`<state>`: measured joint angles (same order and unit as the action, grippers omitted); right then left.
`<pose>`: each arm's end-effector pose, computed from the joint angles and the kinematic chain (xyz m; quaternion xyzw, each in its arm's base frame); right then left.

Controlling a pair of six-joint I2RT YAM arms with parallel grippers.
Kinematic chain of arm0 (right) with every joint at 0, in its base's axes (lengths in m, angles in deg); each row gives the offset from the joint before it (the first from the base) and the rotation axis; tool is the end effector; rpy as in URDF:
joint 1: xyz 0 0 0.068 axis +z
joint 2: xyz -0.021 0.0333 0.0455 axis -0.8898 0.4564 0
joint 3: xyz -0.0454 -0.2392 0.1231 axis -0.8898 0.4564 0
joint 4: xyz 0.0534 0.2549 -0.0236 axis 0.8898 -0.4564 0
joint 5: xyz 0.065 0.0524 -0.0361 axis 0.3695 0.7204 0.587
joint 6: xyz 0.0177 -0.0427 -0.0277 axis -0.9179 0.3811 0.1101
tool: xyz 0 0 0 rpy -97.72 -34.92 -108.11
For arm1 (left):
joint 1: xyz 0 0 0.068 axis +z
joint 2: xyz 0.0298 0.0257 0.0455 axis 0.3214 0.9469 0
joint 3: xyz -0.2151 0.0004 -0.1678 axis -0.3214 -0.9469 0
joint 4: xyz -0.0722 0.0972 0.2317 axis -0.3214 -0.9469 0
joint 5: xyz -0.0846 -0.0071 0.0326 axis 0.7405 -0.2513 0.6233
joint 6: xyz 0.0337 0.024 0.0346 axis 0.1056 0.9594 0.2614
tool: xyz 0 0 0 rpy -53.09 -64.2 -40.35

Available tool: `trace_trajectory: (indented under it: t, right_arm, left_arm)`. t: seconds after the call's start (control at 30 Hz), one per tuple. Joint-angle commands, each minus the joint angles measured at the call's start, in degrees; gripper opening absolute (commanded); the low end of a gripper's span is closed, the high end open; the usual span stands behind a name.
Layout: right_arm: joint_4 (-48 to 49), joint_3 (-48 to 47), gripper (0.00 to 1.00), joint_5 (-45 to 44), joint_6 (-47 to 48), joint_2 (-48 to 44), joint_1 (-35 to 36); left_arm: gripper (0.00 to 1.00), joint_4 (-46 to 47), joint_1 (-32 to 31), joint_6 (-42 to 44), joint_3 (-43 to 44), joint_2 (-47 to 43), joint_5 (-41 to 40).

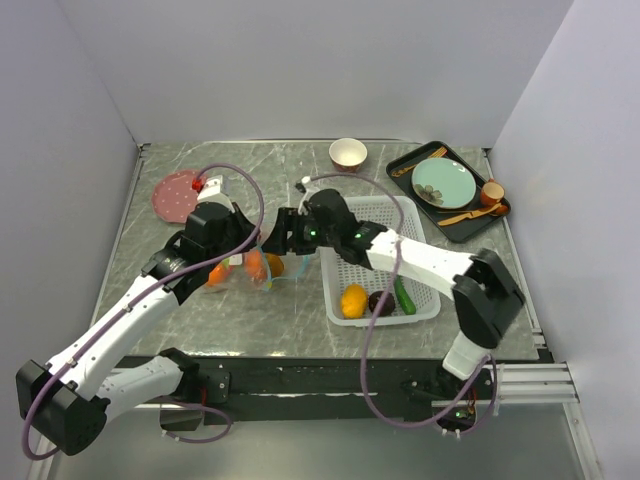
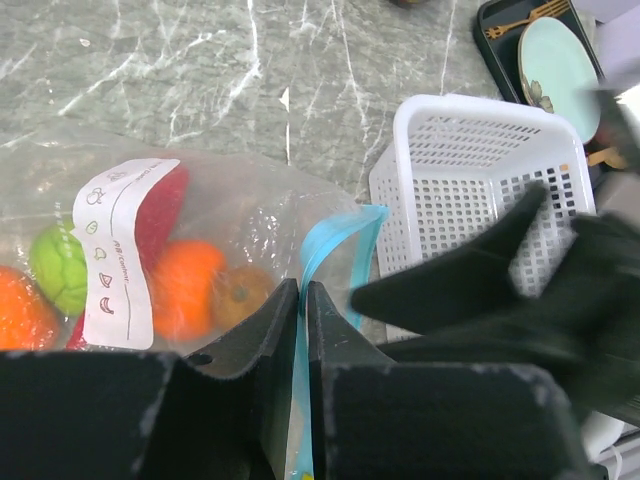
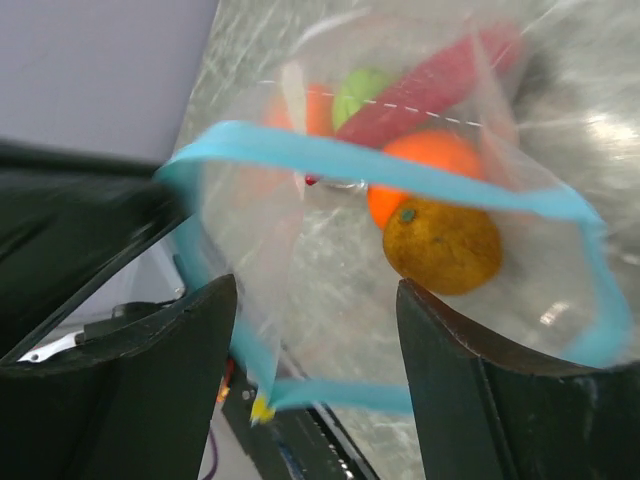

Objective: Place the food in the zip-top bag and seal the zipper
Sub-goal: Place the fake vegetable in the zipper food storage bag.

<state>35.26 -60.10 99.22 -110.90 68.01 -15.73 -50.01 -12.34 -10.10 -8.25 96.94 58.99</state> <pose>0.2569 0.2920 0.2698 -0.1332 0.8349 0.4478 0.2910 0.1964 -0.1102 0.3227 -0.1089 0.8413 -0.2293 0.4772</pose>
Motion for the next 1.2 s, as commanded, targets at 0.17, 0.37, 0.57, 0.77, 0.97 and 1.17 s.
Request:
trace_trajectory:
  t: [0.17, 0.37, 0.57, 0.77, 0.97, 1.17]
  right_arm:
    - [-11.0, 7.5, 0.76, -22.4, 3.5, -14.3, -0.6]
    - [-17.5, 17.1, 0.77, -36.1, -5.7, -23.2, -3.6]
    - [-27.0, 20.7, 0.81, -41.2, -8.7, -25.8, -9.8]
    - [-30.1, 22.5, 0.71, -42.7, -6.4, -23.5, -16.5]
    - [-30.0, 23.1, 0.65, -42.4, -4.8, -20.7, -18.5]
    - [-28.6, 23.2, 0.60, -40.6, -3.1, -16.3, -19.6]
  left_arm:
    - [0.15, 0.3, 0.2, -0.7, 2.3, -0.9, -2.3]
    - [0.15, 0.8, 0.2, -0.9, 1.8, -0.7, -1.6]
    - [0.14, 1.0, 0.2, -0.9, 1.6, -0.5, -1.1]
    - [0.14, 0.7, 0.2, -1.1, 1.3, -0.8, -1.0]
    - [0.14, 0.9, 0.2, -1.2, 1.3, -0.7, -0.8]
    - [0.14, 0.9, 0.3, -1.2, 1.5, -0.4, -0.7]
